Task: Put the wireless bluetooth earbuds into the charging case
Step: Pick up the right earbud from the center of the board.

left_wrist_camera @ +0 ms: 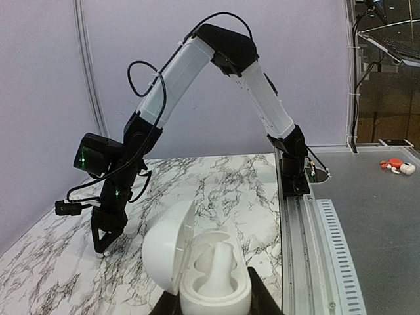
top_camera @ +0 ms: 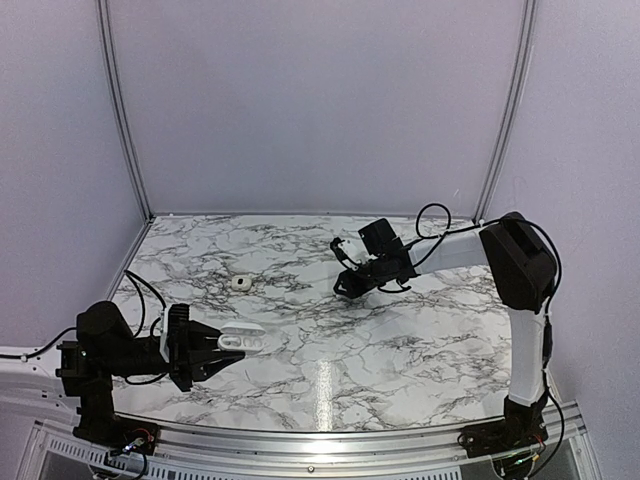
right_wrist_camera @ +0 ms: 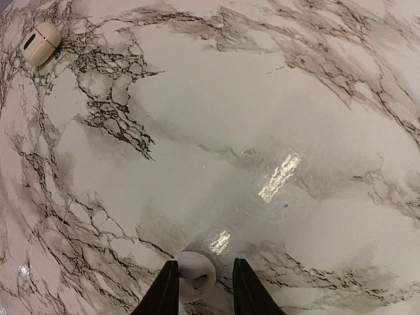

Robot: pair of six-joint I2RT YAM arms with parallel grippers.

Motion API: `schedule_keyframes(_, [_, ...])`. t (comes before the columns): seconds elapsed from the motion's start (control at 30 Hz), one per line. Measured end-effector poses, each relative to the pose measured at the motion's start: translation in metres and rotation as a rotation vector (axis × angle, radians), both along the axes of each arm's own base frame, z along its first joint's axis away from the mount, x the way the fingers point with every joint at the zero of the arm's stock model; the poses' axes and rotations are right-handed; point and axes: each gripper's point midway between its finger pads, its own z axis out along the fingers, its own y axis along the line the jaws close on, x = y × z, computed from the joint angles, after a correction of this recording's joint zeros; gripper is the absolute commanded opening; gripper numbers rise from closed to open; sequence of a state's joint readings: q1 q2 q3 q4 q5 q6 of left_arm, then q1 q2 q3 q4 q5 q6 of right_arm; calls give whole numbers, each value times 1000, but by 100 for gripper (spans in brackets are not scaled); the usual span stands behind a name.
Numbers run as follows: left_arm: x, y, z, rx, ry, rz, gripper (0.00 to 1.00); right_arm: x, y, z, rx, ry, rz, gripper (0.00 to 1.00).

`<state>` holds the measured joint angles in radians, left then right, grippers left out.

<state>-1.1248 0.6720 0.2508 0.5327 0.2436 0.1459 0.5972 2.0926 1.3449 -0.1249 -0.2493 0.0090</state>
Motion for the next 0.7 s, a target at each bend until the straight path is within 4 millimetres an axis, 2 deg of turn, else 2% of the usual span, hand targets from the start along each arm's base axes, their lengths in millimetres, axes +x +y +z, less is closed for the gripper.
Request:
schedule_keyframes(0.17, [0, 0, 0, 1, 0, 2, 0, 0, 0, 2, 2, -5, -1, 29])
schedule_keyframes(0.3, [0, 0, 0, 1, 0, 2, 0, 2, 1, 11, 14, -19, -2, 33])
schedule_keyframes(0.43, [0, 0, 0, 1, 0, 2, 0, 3, 2, 19, 25, -32, -1, 30])
schedule_keyframes(0.7, [1, 0, 0, 1, 0, 6, 0, 4, -1, 17, 11, -32, -13, 30])
